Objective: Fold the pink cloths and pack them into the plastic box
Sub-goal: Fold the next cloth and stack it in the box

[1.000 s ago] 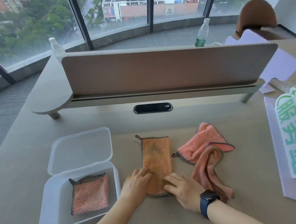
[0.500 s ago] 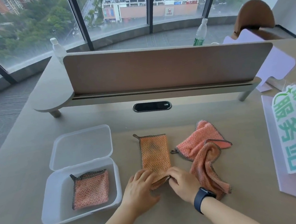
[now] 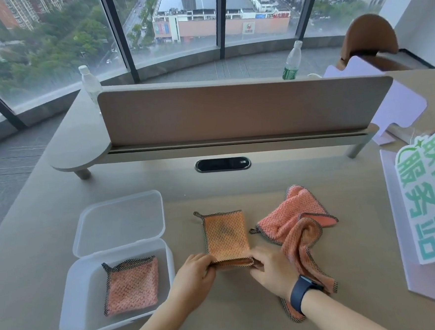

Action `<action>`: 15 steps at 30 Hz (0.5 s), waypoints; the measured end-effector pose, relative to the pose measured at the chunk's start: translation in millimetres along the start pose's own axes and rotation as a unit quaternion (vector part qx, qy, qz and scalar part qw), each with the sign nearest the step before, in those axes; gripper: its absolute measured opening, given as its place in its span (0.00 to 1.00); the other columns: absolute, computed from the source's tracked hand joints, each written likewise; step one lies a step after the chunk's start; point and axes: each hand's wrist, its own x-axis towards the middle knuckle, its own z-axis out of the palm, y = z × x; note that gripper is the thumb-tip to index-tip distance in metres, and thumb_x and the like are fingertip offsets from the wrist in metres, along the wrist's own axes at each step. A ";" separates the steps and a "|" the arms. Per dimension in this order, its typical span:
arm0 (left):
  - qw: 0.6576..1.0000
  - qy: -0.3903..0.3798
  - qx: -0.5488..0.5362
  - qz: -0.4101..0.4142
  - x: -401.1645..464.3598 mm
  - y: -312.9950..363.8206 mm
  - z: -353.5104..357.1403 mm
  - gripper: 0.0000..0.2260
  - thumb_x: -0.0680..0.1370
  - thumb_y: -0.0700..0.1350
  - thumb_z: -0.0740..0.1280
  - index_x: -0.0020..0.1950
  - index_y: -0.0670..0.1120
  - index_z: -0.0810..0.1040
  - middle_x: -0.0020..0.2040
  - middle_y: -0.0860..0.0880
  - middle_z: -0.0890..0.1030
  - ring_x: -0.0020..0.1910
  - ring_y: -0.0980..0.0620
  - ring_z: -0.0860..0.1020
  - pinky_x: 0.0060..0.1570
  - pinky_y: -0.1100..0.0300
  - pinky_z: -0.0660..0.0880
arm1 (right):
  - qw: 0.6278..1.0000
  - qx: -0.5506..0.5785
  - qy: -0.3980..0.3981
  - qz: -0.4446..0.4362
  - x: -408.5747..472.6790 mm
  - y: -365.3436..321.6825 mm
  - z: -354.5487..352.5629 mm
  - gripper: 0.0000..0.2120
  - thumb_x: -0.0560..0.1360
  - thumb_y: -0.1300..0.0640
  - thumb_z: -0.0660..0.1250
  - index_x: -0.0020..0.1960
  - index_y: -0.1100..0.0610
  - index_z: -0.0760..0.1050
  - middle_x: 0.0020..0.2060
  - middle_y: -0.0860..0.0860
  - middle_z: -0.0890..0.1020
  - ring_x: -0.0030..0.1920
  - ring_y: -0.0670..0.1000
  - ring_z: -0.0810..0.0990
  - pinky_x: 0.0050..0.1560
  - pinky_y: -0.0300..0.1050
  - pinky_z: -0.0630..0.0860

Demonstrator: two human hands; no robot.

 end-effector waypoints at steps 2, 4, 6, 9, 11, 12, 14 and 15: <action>0.999 -0.034 -0.011 -0.010 -2.7 2.9 -2.6 0.07 0.72 0.47 0.56 0.37 0.47 0.70 0.36 0.54 0.74 0.41 0.53 0.71 0.40 0.56 0.69 | 1.000 0.000 -0.009 0.007 -2.4 2.3 0.7 0.13 0.69 0.52 0.64 0.51 0.51 0.80 0.41 0.44 0.80 0.40 0.42 0.75 0.42 0.38 0.71; 0.999 -0.042 -0.014 -0.024 -4.2 6.5 -3.0 0.08 0.72 0.46 0.56 0.35 0.44 0.64 0.32 0.51 0.71 0.36 0.51 0.69 0.35 0.55 0.64 | 0.999 0.007 -0.022 0.023 -3.3 1.8 -1.0 0.08 0.72 0.51 0.64 0.47 0.51 0.80 0.38 0.44 0.81 0.39 0.45 0.77 0.41 0.43 0.74; 0.996 -0.031 -0.041 -0.066 -1.4 9.9 -2.5 0.09 0.73 0.45 0.58 0.35 0.42 0.65 0.30 0.49 0.71 0.32 0.51 0.67 0.31 0.56 0.62 | 0.999 0.016 -0.029 0.041 0.2 0.8 -3.6 0.07 0.74 0.51 0.63 0.41 0.51 0.78 0.33 0.46 0.80 0.35 0.47 0.76 0.38 0.48 0.73; 0.980 0.000 -0.120 -0.159 13.1 15.4 -0.2 0.11 0.75 0.45 0.60 0.34 0.43 0.67 0.28 0.52 0.69 0.28 0.54 0.65 0.28 0.59 0.60 | 0.996 0.019 -0.031 0.079 17.5 0.5 -7.7 0.14 0.76 0.49 0.60 0.33 0.51 0.69 0.26 0.48 0.72 0.28 0.46 0.69 0.33 0.48 0.64; 0.966 0.031 -0.156 -0.206 26.1 17.0 1.6 0.13 0.76 0.47 0.61 0.33 0.43 0.66 0.28 0.52 0.68 0.29 0.54 0.64 0.29 0.57 0.60 | 0.994 0.015 -0.031 0.104 34.9 -0.6 -7.7 0.17 0.77 0.51 0.60 0.31 0.53 0.64 0.24 0.49 0.69 0.27 0.48 0.67 0.32 0.49 0.62; 0.959 0.046 -0.167 -0.223 31.9 17.4 2.3 0.15 0.76 0.47 0.61 0.32 0.44 0.64 0.27 0.52 0.67 0.28 0.53 0.64 0.30 0.56 0.60 | 0.993 0.012 -0.029 0.117 43.7 -1.5 -7.4 0.18 0.77 0.51 0.60 0.30 0.53 0.63 0.24 0.49 0.68 0.27 0.49 0.66 0.32 0.49 0.61; 0.952 0.070 -0.173 -0.243 42.2 16.5 4.4 0.17 0.77 0.47 0.62 0.31 0.46 0.61 0.25 0.53 0.64 0.27 0.52 0.62 0.29 0.56 0.58 | 0.990 0.002 -0.022 0.140 60.6 -1.7 -6.6 0.19 0.77 0.51 0.61 0.29 0.53 0.62 0.23 0.49 0.67 0.26 0.49 0.66 0.30 0.48 0.59; 0.950 0.077 -0.172 -0.251 47.0 15.4 5.2 0.18 0.77 0.47 0.62 0.31 0.46 0.60 0.25 0.53 0.63 0.26 0.52 0.61 0.28 0.56 0.57 | 0.988 -0.002 -0.017 0.151 68.4 -1.3 -6.5 0.19 0.77 0.51 0.61 0.29 0.53 0.62 0.23 0.49 0.67 0.26 0.49 0.66 0.29 0.47 0.59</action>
